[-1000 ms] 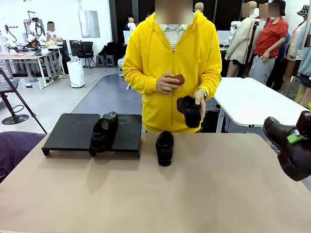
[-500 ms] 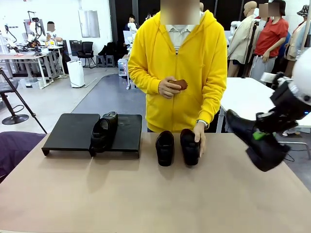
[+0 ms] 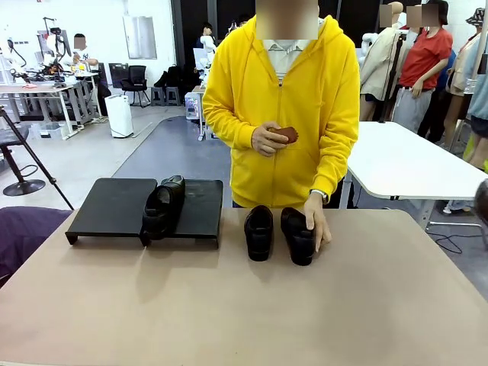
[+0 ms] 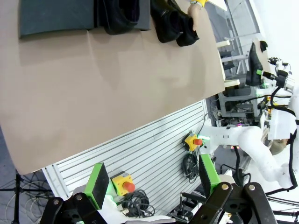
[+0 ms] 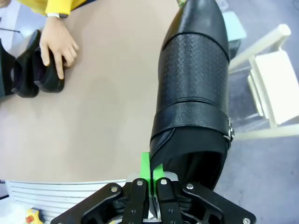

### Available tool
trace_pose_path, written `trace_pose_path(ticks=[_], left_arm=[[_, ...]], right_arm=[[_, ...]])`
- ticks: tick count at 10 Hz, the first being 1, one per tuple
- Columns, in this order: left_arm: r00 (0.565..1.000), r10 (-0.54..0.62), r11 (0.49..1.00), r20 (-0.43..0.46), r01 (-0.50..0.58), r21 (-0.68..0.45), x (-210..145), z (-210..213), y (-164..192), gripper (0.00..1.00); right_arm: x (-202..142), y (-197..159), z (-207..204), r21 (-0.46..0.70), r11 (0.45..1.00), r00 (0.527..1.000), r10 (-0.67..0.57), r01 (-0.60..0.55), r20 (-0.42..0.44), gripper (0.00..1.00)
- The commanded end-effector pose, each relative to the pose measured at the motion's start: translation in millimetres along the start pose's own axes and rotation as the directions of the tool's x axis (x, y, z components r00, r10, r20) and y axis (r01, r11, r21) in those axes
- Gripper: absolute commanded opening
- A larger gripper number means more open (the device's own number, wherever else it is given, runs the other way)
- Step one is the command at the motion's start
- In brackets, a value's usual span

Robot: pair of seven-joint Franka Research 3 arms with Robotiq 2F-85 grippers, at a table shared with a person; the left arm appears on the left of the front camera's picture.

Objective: Organize the shoes by placing them on the stand.
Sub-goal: Pick up one Shoe and place it in the middle of the table.

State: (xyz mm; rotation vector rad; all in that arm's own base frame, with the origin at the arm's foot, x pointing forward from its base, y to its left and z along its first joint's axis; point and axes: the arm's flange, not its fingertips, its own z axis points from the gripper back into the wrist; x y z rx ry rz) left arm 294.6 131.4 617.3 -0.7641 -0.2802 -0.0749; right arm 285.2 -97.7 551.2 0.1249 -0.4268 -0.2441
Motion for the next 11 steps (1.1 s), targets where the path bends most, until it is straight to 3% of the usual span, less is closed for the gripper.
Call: trace_pose_path(ticks=[1,3,5,7,9,11], left_arm=[[1.0,0.001,1.0,-0.003,-0.001,-0.004,-2,0,-1,1.0],[1.0,0.001,1.0,-0.003,-0.001,-0.004,-2,0,-1,1.0],[1.0,0.001,1.0,-0.003,-0.001,-0.004,-2,0,-1,1.0],[1.0,0.001,1.0,-0.003,-0.001,-0.004,-2,0,-1,1.0],[1.0,0.001,1.0,-0.003,-0.001,-0.004,-2,0,-1,1.0],[1.0,0.001,1.0,-0.003,-0.001,-0.004,-2,0,-1,1.0]], right_arm=[[-9,21,-14,-0.007,1.0,1.0,-0.012,0.012,-0.011,0.0],[-10,59,-19,0.03,0.997,0.997,0.069,-0.068,-0.034,0.0],[-31,147,-11,0.043,0.98,0.975,0.195,-0.192,-0.104,0.0],[-64,243,-16,0.087,0.91,0.899,0.413,-0.405,-0.142,0.0],[-94,323,-37,0.122,0.904,0.891,0.424,-0.409,-0.161,0.0],[-110,388,-64,0.127,0.929,0.917,0.365,-0.347,-0.16,0.0]])
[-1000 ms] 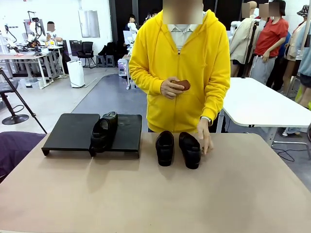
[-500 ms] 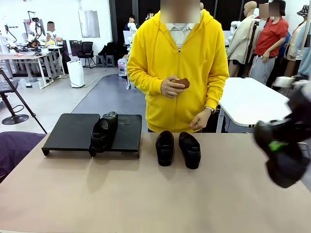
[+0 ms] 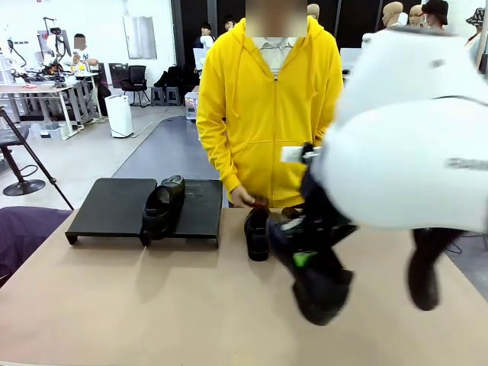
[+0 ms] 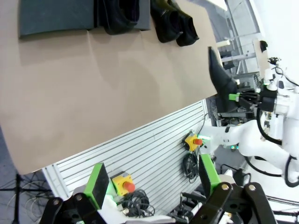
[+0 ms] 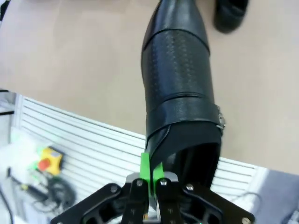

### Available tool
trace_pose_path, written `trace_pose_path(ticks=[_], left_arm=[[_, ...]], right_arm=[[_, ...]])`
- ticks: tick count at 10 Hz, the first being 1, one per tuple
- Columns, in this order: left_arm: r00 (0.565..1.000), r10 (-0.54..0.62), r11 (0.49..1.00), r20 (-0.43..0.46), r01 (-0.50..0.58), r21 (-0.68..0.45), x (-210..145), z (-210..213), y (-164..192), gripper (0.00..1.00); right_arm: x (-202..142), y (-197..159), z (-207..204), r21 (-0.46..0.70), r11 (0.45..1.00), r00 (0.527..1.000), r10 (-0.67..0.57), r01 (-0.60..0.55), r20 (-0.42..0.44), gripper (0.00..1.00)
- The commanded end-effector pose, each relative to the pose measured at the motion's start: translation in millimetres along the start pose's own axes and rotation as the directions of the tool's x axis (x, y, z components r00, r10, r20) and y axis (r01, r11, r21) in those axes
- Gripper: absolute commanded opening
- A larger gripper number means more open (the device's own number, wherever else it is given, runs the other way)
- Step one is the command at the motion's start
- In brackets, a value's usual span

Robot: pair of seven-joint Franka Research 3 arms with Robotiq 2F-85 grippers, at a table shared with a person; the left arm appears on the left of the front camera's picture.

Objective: Organize the shoes by placing them on the stand.
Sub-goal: Pick up one Shoe and place it in the middle of the table.

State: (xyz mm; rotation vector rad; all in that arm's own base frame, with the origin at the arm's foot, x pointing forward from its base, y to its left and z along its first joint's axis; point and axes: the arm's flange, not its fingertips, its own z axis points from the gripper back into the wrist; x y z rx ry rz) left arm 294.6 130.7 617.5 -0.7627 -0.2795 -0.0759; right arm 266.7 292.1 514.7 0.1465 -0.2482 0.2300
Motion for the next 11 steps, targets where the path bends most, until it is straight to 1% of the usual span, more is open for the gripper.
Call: trace_pose_path(ticks=[1,3,4,5,6,8,9,10,11], left_arm=[[1.0,0.001,1.0,-0.002,-0.001,-0.005,-2,0,-1,1.0],[1.0,0.001,1.0,-0.002,-0.001,-0.005,-2,0,-1,1.0],[1.0,0.001,1.0,-0.002,-0.001,-0.005,-2,0,-1,1.0],[1.0,0.001,1.0,-0.002,-0.001,-0.005,-2,0,-1,1.0],[1.0,0.001,1.0,-0.002,-0.001,-0.005,-2,0,-1,1.0],[1.0,0.001,1.0,-0.002,-0.001,-0.005,-2,0,-1,1.0],[1.0,0.001,1.0,-0.002,-0.001,-0.005,-2,0,-1,1.0],[1.0,0.001,1.0,-0.002,-0.001,-0.005,-2,0,-1,1.0],[1.0,0.001,1.0,-0.002,-0.001,-0.005,-2,0,-1,1.0]], right_arm=[[41,27,-21,0.031,0.993,0.994,-0.11,0.11,0.009,0.0],[71,61,-56,0.019,0.98,0.98,-0.199,0.199,-0.031,0.0],[80,68,-72,0.033,0.976,0.974,-0.214,0.217,-0.074,0.0],[85,63,-83,0.087,0.976,0.97,-0.185,0.2,-0.157,0.0],[60,50,-67,0.047,0.983,0.983,-0.172,0.176,-0.07,0.0],[60,50,-67,0.047,0.983,0.983,-0.172,0.176,-0.07,0.0],[70,54,-87,0.055,0.981,0.976,-0.177,0.185,-0.124,0.0],[75,63,-106,-0.037,0.982,0.971,-0.187,0.183,-0.15,0.0],[79,67,-121,-0.026,0.992,0.985,-0.125,0.123,-0.122,0.0]])
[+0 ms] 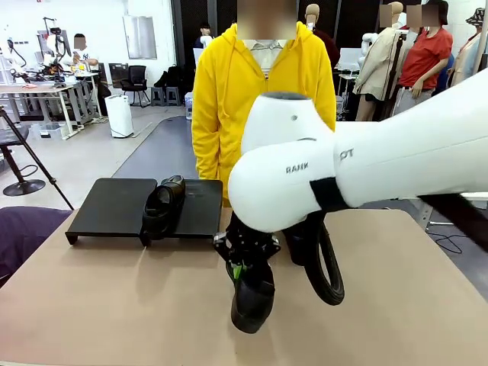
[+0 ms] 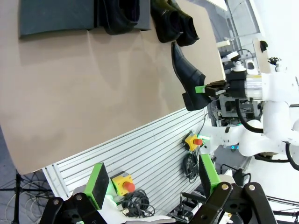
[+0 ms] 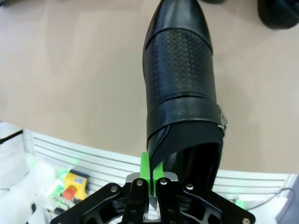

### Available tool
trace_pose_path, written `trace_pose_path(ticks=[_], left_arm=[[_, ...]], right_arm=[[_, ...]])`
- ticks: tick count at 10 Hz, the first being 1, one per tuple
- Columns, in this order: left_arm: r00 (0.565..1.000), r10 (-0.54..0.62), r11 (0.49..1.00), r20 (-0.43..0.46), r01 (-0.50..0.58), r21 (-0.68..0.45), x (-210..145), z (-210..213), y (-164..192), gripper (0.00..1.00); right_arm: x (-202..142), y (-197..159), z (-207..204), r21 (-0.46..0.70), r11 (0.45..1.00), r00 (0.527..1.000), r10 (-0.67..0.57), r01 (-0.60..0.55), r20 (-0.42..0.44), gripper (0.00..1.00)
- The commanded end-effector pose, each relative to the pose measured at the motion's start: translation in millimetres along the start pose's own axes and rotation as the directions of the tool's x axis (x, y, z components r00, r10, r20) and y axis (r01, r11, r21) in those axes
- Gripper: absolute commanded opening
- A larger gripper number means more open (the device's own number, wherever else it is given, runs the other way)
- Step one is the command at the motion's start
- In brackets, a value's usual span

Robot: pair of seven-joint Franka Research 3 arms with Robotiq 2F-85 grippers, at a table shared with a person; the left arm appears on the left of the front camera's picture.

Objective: Organize the shoes by placing them on the stand.
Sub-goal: Pick up one Shoe and place it in the middle of the table.

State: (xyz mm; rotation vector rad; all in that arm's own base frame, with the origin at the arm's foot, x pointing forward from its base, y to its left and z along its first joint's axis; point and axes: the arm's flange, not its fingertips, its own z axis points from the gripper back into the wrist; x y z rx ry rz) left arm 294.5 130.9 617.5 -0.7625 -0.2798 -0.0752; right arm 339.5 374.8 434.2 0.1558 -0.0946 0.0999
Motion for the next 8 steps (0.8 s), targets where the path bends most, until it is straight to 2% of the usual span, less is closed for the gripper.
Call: trace_pose_path(ticks=[1,3,7,8], left_arm=[[1.0,0.001,1.0,-0.002,-0.001,-0.005,-2,0,-1,1.0],[1.0,0.001,1.0,-0.002,-0.001,-0.005,-2,0,-1,1.0],[1.0,0.001,1.0,-0.002,-0.001,-0.005,-2,0,-1,1.0],[1.0,0.001,1.0,-0.002,-0.001,-0.005,-2,0,-1,1.0]], right_arm=[[20,11,-22,0.012,0.998,0.998,0.057,-0.057,0.006,0.0],[28,7,-42,0.027,0.999,0.998,0.043,-0.042,-0.047,0.0],[28,4,-59,0.053,0.998,0.998,0.034,-0.031,-0.061,0.0],[28,3,-57,0.105,0.993,0.996,0.06,-0.053,-0.066,0.58]])
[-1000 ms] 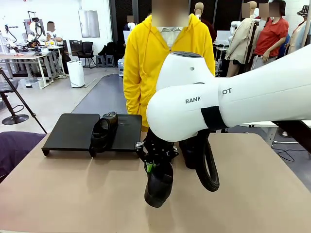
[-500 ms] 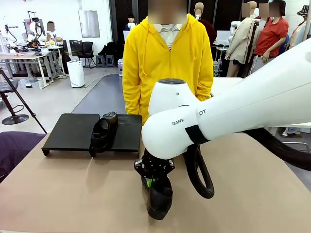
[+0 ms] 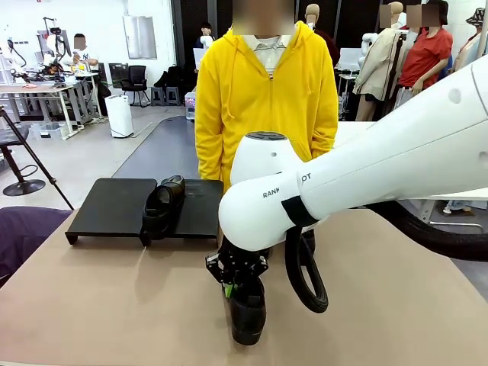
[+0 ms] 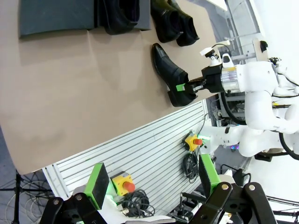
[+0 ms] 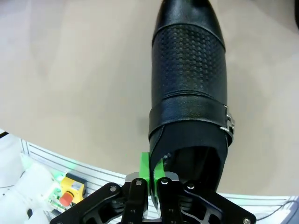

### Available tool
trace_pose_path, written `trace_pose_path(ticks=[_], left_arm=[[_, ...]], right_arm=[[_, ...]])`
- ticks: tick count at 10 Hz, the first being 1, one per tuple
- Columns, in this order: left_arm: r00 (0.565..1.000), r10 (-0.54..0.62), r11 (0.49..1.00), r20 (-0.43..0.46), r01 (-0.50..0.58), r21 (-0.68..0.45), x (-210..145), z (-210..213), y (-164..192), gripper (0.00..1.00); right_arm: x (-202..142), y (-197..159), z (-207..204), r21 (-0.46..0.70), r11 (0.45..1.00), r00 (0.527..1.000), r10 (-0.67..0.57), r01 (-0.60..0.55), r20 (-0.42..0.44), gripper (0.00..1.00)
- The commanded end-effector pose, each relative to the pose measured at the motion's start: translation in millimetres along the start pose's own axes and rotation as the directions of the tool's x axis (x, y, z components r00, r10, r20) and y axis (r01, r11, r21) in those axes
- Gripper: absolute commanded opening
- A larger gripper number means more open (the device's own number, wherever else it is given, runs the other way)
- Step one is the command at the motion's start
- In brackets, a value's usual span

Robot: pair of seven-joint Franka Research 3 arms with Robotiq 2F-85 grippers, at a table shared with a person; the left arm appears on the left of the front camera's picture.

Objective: Organize the shoes by placing them on the stand.
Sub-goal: Pick up one Shoe and place it in the middle of the table.

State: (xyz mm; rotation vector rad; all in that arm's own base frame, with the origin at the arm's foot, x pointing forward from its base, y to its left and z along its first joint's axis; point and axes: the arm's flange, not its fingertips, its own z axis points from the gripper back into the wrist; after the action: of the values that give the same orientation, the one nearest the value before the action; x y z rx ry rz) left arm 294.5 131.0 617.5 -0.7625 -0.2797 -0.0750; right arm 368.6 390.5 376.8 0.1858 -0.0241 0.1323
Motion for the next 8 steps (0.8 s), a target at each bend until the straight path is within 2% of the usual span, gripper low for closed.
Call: trace_pose_path(ticks=[1,4,5,8], left_arm=[[1.0,0.001,1.0,-0.002,-0.001,-0.005,-2,0,-1,1.0],[1.0,0.001,1.0,-0.002,-0.001,-0.005,-2,0,-1,1.0],[1.0,0.001,1.0,-0.002,-0.001,-0.005,-2,0,-1,1.0],[1.0,0.001,1.0,-0.002,-0.001,-0.005,-2,0,-1,1.0]], right_arm=[[3,-2,7,0.1,0.994,0.999,0.048,-0.048,0.002,1.0],[-7,-20,31,0.22,0.973,0.998,0.066,-0.067,0.014,1.0],[-22,-42,59,0.251,0.965,0.997,0.079,-0.08,0.015,1.0],[-67,-120,145,0.346,0.934,0.985,0.137,-0.092,-0.107,1.0]])
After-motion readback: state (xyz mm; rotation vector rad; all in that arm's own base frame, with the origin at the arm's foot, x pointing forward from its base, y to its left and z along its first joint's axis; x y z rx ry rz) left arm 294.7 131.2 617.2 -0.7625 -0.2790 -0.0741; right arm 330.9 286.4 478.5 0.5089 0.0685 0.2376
